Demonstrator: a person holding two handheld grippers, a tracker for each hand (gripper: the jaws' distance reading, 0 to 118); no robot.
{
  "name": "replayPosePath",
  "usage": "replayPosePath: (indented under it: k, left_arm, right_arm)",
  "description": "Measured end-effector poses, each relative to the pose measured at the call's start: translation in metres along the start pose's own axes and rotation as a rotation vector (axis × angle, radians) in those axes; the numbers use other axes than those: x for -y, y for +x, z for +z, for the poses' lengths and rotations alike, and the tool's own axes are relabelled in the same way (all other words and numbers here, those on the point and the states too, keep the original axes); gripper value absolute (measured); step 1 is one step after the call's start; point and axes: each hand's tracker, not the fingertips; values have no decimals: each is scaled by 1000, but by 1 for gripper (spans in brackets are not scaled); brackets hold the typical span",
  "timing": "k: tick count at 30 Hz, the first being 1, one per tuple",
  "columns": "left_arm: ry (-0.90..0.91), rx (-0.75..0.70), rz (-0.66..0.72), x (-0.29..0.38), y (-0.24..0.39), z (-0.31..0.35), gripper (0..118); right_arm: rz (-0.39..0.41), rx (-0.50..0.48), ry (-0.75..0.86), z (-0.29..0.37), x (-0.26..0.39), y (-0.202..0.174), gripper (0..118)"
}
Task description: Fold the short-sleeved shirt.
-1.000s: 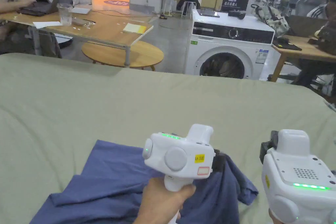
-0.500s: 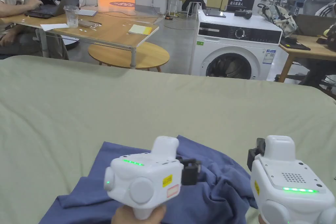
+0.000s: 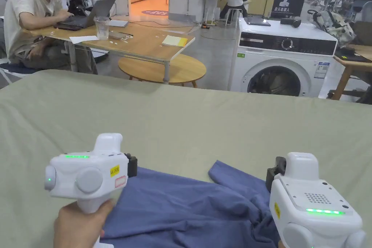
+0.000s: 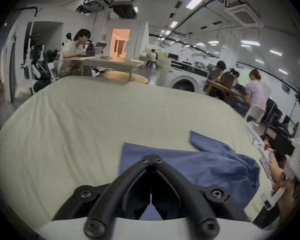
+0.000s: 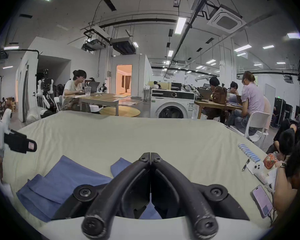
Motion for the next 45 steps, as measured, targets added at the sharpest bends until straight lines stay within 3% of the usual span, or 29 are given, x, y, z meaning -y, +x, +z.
replayPosePath:
  k: [4,11,12,15,20,22,23,25,26,27,30,36,38,41,45]
  left_arm:
    - [-33,-62,-49,-34,-15,-33,0]
    - [-305,-79,-48,-56,-24,-122,0]
    - [-331,-77,-42,-56,-25,-132,12]
    - [-459,-70,-2,-43,-34,-166,66]
    - [-504,-125,-20,-16,-33,-194,71]
    - [-450,-153,-55,-11,-23,-184,67]
    - [-436,-162,-96,-8,-18,-182,57]
    - [-426,-128,-146,-6,-10,-176,27]
    - [-428,-118,-149,-6,-7,-174,4]
    - [-430,-114,-151,-5,-4,-172,0]
    - [-406,-58,-134,-5,-10,-160,0]
    - [-272,-19,-83,-4,-19,-108,0]
    - [-228,-5,-62,-4,-20,-88,0]
    - [-190,15,-15,1,-20,-63,0]
    - [-207,4,-47,13,-23,-58,0]
  right_arm:
    - [-1,-2,-2,-9,-2,0,0]
    - [6,11,-23,-16,-2,10,0]
    - [6,13,-25,-16,-2,11,0]
    - [9,27,-34,-17,-2,21,0]
    - [27,63,-45,-17,3,39,0]
    - [30,77,-59,-18,5,46,0]
    - [27,82,-66,-20,6,50,0]
    - [21,89,-83,-25,6,56,0]
    - [17,96,-98,-28,6,59,0]
    - [11,95,-109,-32,6,61,0]
    - [-9,67,-167,-48,1,72,0]
    - [33,4,-352,-104,-4,91,0]
    - [39,-26,-435,-128,2,95,16]
    - [47,-62,-586,-161,16,95,59]
    - [54,-54,-746,-191,46,93,62]
